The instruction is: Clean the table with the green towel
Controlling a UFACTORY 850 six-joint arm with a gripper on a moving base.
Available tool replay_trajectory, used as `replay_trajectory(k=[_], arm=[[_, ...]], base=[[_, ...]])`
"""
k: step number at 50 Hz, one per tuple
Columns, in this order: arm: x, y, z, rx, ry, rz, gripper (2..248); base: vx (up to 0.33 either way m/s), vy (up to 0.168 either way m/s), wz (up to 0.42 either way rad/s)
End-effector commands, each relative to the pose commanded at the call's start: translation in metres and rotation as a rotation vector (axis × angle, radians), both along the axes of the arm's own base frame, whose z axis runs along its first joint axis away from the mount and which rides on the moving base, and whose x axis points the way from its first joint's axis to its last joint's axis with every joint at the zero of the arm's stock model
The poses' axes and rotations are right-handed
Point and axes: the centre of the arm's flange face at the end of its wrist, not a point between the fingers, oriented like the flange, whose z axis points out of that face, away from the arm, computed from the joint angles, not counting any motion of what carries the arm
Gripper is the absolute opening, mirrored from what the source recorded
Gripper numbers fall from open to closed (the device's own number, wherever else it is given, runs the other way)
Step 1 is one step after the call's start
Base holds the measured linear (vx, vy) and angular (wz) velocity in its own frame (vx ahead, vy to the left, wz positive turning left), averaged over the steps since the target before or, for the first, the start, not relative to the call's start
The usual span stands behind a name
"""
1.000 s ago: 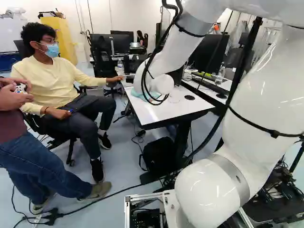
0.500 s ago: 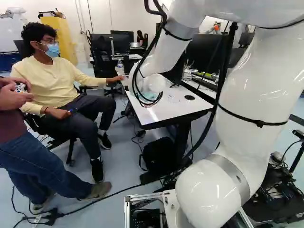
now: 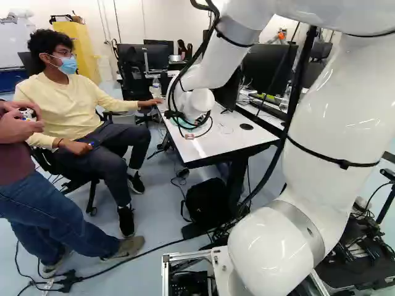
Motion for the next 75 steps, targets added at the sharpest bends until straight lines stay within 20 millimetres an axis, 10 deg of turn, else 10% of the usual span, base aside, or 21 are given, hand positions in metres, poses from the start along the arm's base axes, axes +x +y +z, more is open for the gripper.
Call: replay_trajectory(k=[75], arm=[[-0.014,-0.116,0.069,0.408,0.005,-0.565,247]], base=[[0.000,0.000,0.000]])
